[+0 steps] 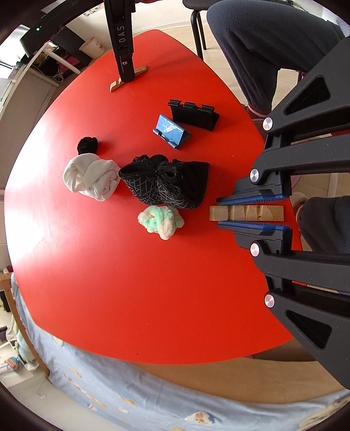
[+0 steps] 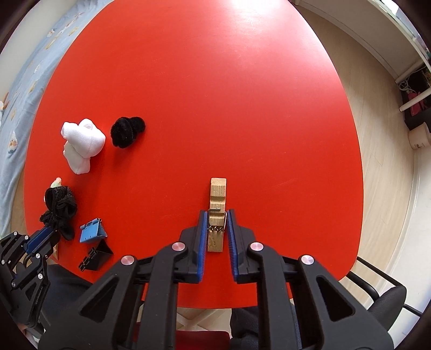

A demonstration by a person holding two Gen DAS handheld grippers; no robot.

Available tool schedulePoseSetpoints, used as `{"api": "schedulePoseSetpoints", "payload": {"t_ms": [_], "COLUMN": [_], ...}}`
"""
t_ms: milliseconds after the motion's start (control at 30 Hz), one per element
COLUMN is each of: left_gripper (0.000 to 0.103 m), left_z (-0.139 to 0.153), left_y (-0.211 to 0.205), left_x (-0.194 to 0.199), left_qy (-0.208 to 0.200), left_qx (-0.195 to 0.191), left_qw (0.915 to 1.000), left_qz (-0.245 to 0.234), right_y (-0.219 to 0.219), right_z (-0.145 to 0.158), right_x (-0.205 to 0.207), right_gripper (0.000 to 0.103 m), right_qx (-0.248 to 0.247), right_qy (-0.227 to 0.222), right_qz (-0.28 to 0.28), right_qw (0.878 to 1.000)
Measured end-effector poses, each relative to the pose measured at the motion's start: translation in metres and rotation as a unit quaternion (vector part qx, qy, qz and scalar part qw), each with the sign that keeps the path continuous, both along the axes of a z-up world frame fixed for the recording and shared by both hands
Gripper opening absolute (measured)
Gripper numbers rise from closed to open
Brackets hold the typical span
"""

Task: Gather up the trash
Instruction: 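Grasp the wooden block strip with the left tool while the right tool grasps the wooden clothespin, then carry both wooden pieces off the table over the pink bin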

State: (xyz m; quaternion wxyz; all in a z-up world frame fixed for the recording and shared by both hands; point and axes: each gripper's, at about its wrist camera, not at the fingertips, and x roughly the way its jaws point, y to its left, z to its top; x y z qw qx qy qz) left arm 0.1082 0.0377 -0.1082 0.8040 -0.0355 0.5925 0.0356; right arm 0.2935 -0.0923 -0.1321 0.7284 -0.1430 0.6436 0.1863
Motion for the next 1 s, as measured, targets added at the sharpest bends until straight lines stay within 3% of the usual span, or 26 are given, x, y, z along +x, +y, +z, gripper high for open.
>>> {"api": "schedulePoseSetpoints", "payload": {"t_ms": [600,1000], "left_gripper": [0.012,0.012], "left_z": [0.003,0.036], "left_y": [0.013,-0.001], "left_x": [-0.010,-0.032], "left_qy": [-0.020,-0.066], "left_qx": [-0.012,-0.013], "left_qw": [0.9995,0.9976], "left_qz": [0.022,0.017], "right_y": [-0.020,-0.044], "right_z": [0.011,0.044], "right_x": [-0.008,-0.046], "right_gripper": [0.013,0.014], "right_qx": [0.025,0.079], "right_qy": [-0.019,-0.063], "right_qz": [0.012,0.030], "right_qw": [0.999,0.994]}}
